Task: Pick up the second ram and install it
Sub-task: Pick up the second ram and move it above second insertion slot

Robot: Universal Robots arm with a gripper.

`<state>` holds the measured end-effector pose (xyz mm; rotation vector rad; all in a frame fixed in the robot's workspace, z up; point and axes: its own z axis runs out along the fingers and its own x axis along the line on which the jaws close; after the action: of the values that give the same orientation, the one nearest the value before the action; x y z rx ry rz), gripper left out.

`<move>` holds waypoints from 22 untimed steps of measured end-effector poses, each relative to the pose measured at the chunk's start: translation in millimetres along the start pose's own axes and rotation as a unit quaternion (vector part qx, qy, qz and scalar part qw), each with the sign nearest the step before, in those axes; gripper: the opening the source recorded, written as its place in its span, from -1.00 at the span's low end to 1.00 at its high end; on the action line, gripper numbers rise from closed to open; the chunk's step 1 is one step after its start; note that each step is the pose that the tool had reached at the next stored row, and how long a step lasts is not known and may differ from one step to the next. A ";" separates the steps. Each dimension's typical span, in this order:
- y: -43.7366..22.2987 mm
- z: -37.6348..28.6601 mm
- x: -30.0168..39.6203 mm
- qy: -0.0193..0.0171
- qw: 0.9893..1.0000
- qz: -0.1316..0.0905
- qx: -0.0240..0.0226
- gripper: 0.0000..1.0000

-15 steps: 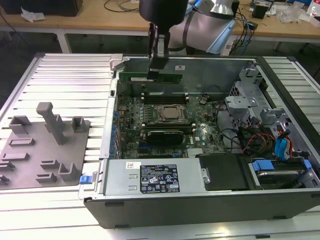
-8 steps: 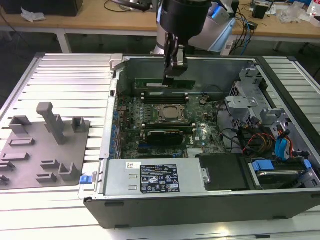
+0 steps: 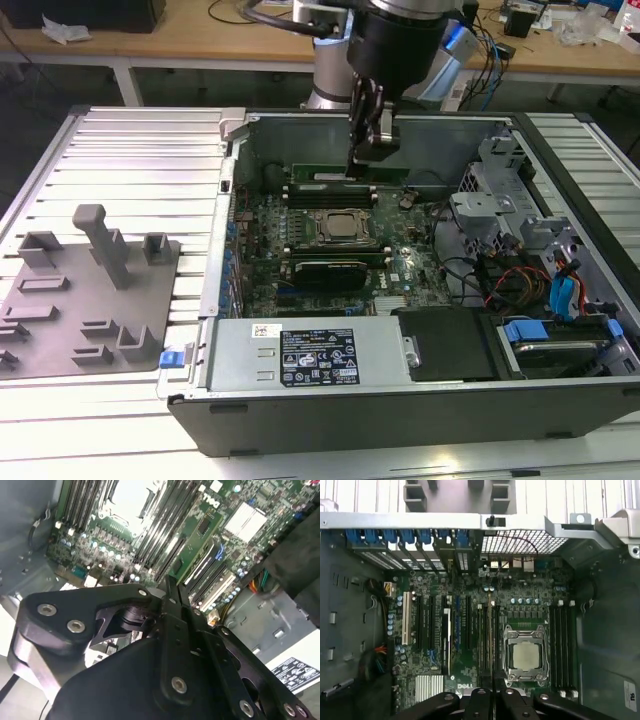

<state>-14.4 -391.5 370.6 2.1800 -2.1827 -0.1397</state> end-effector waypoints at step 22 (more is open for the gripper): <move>-63.0 36.7 -0.7 0.000 1.000 0.000 -0.007 -0.74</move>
<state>44.5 -389.9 327.7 2.1729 -2.1761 -0.1537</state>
